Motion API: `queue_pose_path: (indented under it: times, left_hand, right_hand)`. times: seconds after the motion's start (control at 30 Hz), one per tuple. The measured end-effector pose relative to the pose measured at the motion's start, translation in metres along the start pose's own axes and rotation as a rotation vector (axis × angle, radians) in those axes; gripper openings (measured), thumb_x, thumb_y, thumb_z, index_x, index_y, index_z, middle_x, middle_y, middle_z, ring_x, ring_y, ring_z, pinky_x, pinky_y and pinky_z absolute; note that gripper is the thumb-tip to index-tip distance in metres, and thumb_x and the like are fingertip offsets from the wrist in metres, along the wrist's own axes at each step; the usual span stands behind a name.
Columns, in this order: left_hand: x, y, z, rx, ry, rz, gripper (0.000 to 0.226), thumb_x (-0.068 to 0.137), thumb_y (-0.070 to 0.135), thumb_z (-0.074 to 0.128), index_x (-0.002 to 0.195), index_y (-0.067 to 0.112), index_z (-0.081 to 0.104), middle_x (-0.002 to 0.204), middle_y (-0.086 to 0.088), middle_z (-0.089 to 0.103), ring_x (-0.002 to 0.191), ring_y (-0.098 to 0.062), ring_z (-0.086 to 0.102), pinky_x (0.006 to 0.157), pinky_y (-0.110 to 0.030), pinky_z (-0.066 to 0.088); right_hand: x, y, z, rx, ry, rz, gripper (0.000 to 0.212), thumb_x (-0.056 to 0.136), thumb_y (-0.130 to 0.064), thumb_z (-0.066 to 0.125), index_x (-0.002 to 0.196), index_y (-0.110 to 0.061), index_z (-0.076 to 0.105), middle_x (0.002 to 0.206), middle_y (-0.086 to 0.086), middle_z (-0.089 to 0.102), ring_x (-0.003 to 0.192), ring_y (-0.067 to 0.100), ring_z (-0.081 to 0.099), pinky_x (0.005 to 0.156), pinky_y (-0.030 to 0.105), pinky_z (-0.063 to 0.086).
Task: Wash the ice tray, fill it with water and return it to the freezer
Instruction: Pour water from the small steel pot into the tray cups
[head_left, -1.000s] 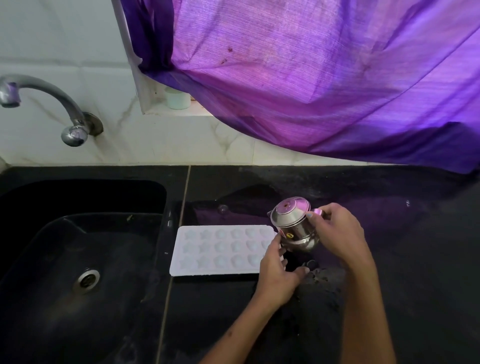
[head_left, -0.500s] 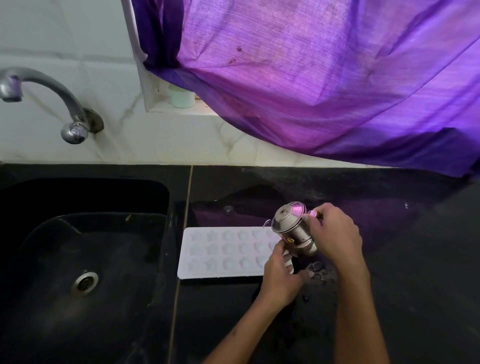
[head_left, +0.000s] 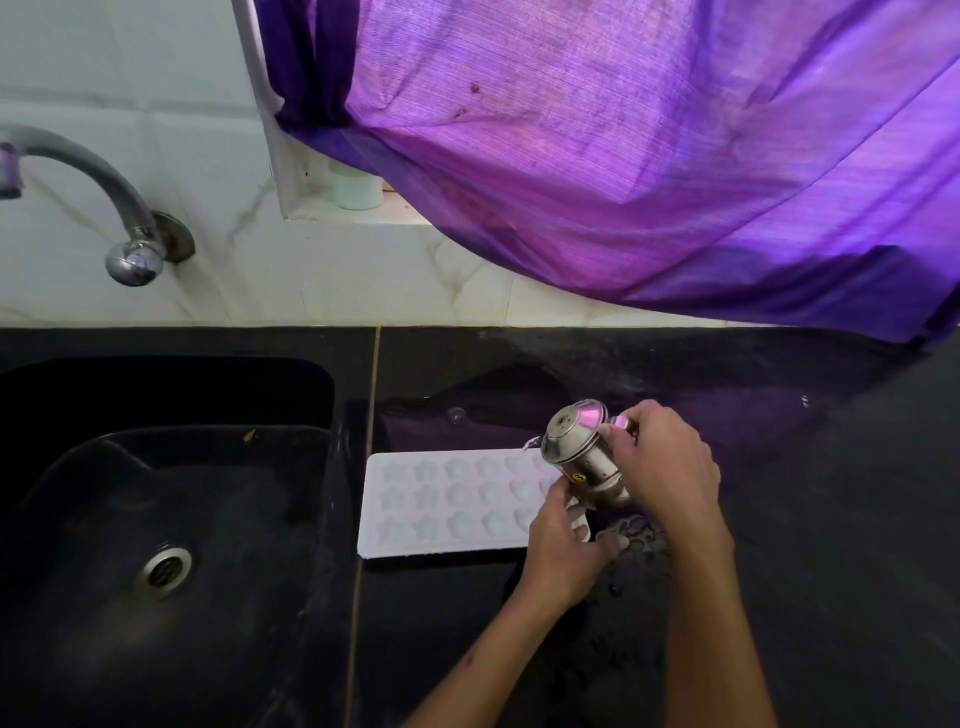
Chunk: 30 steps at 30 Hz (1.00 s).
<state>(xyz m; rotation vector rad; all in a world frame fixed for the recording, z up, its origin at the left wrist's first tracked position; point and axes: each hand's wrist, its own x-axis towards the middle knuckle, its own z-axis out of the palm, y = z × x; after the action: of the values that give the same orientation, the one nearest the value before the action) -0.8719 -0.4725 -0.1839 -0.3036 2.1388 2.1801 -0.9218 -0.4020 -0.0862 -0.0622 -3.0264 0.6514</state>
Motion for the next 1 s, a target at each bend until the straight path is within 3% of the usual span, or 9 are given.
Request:
queue_pose_path:
  times: [0.23,0.33,0.5,0.63,0.73,0.9,1.0]
  left_hand:
    - [-0.001,-0.001,0.0,0.013,-0.01,-0.005,0.064,0.076,0.009,0.074,0.129,0.025,0.043,0.109,0.022,0.052,0.107,0.0,0.049,0.1,-0.021,0.041]
    - [-0.002,-0.001,0.0,0.013,-0.019,-0.006,0.063,0.076,0.009,0.073,0.128,0.026,0.043,0.105,0.027,0.05,0.099,0.008,0.05,0.091,-0.013,0.04]
    - [-0.005,-0.002,-0.002,0.01,0.01,0.016,0.069,0.073,0.011,0.075,0.133,0.023,0.044,0.122,0.014,0.056,0.111,0.001,0.051,0.095,-0.015,0.04]
    - [-0.007,0.002,-0.006,0.009,0.053,0.074,0.072,0.073,0.01,0.075,0.136,0.022,0.042,0.122,0.013,0.055,0.106,0.009,0.05,0.09,-0.009,0.04]
    - [-0.008,0.005,-0.009,0.015,0.075,0.09,0.075,0.073,0.009,0.075,0.138,0.02,0.04,0.128,0.008,0.054,0.111,0.002,0.049,0.092,-0.012,0.04]
    - [-0.01,0.006,-0.015,0.032,0.099,0.084,0.071,0.075,0.005,0.071,0.137,0.023,0.039,0.123,0.012,0.054,0.111,0.002,0.048,0.084,-0.005,0.039]
    - [-0.012,0.007,-0.017,0.039,0.11,0.065,0.067,0.076,0.005,0.07,0.133,0.023,0.04,0.119,0.013,0.054,0.112,-0.001,0.049,0.087,-0.009,0.039]
  right_hand:
    - [-0.004,0.001,0.001,0.013,0.008,0.024,0.022,0.095,-0.039,0.051,0.106,-0.021,0.056,0.106,0.001,0.059,0.094,0.027,0.059,0.078,0.043,0.048]
    - [-0.005,0.002,0.0,0.026,0.006,0.035,0.023,0.095,-0.039,0.052,0.107,-0.02,0.057,0.107,0.001,0.059,0.094,0.027,0.058,0.076,0.041,0.047]
    - [-0.009,0.007,-0.005,0.105,-0.007,0.053,0.022,0.095,-0.039,0.052,0.105,-0.021,0.057,0.108,0.003,0.06,0.097,0.027,0.057,0.077,0.038,0.044]
    - [-0.011,0.007,-0.011,0.181,-0.008,0.05,0.022,0.094,-0.039,0.052,0.104,-0.019,0.057,0.105,0.003,0.061,0.096,0.026,0.057,0.08,0.04,0.046]
    - [-0.013,0.002,-0.012,0.192,0.008,0.02,0.022,0.094,-0.039,0.053,0.103,-0.02,0.057,0.103,0.001,0.061,0.093,0.023,0.058,0.081,0.041,0.048]
    - [-0.015,-0.011,-0.008,0.145,0.009,-0.011,0.02,0.094,-0.04,0.053,0.104,-0.022,0.057,0.103,-0.001,0.061,0.091,0.022,0.058,0.077,0.037,0.046]
    - [-0.016,-0.018,-0.004,0.111,0.003,-0.027,0.021,0.095,-0.039,0.053,0.106,-0.022,0.057,0.104,-0.001,0.061,0.09,0.021,0.056,0.074,0.035,0.043]
